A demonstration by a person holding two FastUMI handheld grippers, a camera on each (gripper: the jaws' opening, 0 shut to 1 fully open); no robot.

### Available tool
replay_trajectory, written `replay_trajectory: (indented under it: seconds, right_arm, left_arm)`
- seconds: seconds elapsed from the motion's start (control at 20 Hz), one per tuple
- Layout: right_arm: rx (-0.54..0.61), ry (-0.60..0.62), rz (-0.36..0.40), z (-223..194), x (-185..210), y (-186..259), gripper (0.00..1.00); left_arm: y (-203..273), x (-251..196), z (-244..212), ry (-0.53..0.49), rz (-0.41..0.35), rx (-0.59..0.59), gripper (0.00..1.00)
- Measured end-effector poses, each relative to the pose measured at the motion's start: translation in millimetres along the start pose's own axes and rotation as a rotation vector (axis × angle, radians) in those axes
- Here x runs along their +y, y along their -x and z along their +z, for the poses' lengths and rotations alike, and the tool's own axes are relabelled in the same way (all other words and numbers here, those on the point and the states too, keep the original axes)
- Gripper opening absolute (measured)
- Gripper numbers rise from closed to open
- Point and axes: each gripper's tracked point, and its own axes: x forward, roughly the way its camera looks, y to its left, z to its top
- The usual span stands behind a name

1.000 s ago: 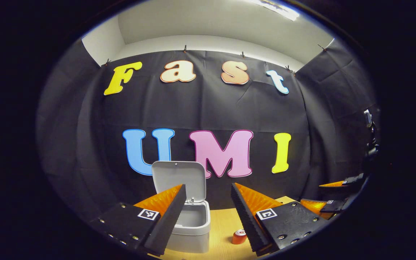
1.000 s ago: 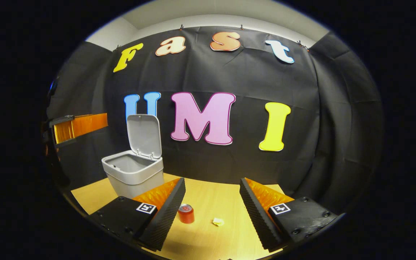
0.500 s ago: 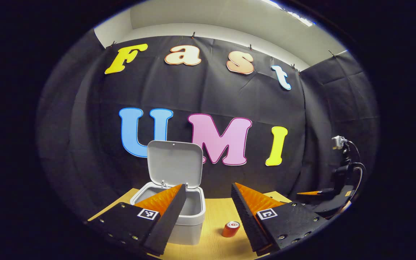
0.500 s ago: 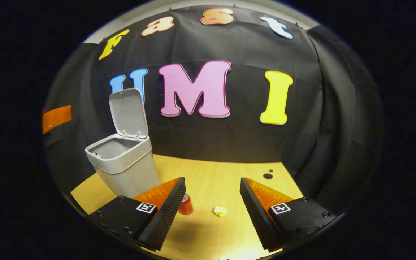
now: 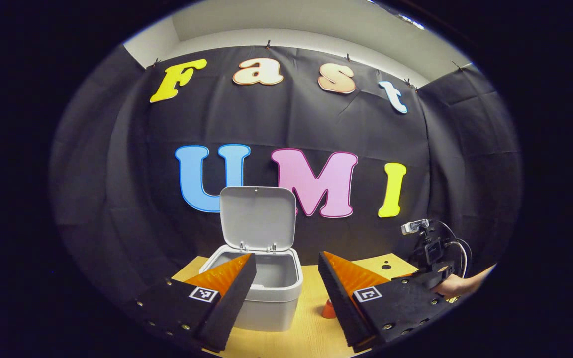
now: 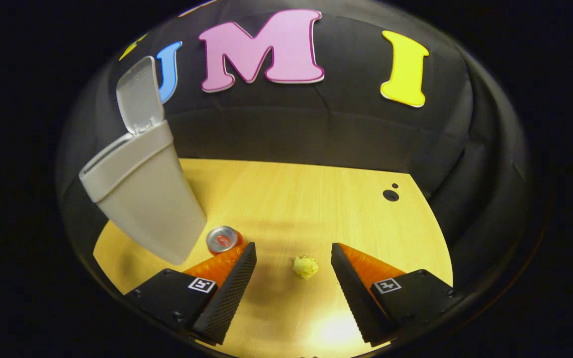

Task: Press the lid of the desktop garbage bin to open it, pick up the crumpled paper on the desktop and throw it into the bin, then pick up the pop can on the desktop and drop it into the bin, and finally close the garbage bin lid.

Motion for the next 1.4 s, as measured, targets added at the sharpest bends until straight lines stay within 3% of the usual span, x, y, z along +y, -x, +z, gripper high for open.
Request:
replay_trajectory:
  seconds: [0.3,0.6,0.85,0.9,0.95,1.1,1.2,1.25,1.3,1.35,1.4]
  right_arm:
    - [0.221,0.044,0.033,-49.0,-2.9,-58.8,0.99]
    - [0.315,0.029,0.034,-70.1,-4.4,-88.2,0.98]
    - [0.366,0.032,0.037,-84.4,-4.7,-99.1,0.91]
    - [0.372,0.032,0.040,-86.1,-4.6,-100.5,0.88]
    - [0.375,0.029,0.047,-86.8,-4.6,-100.4,0.78]
    - [0.382,0.017,0.067,-85.2,-4.7,-101.0,0.73]
    - [0.377,0.007,0.068,-82.2,-5.5,-101.7,0.63]
    - [0.368,0.007,0.067,-80.9,-5.5,-101.2,0.74]
    - [0.357,0.010,0.061,-78.2,-7.8,-101.1,0.45]
    - [0.345,0.009,0.061,-76.0,-7.5,-99.9,0.53]
    - [0.332,0.005,0.054,-72.5,-9.3,-97.7,0.53]
  left_arm:
    - [0.4,11.6,-16.5,-0.012,0.059,0.055,0.84]
    - [-3.0,8.9,-25.3,-0.026,0.077,0.082,0.84]
    - [-4.3,4.5,-30.1,-0.012,0.081,0.098,0.84]
    - [-4.8,3.7,-29.0,-0.008,0.081,0.097,0.84]
    - [-5.3,3.0,-27.7,-0.006,0.079,0.095,0.84]
    - [-4.7,3.1,-30.8,-0.025,0.080,0.102,0.82]
    - [-5.7,1.5,-32.9,-0.033,0.077,0.108,0.84]
    - [-5.8,1.4,-34.4,-0.031,0.073,0.112,0.84]
    - [-6.4,1.1,-34.4,-0.029,0.070,0.114,0.84]
    - [-6.9,0.9,-36.4,-0.029,0.066,0.115,0.84]
    - [-7.8,0.5,-36.4,-0.027,0.061,0.114,0.84]
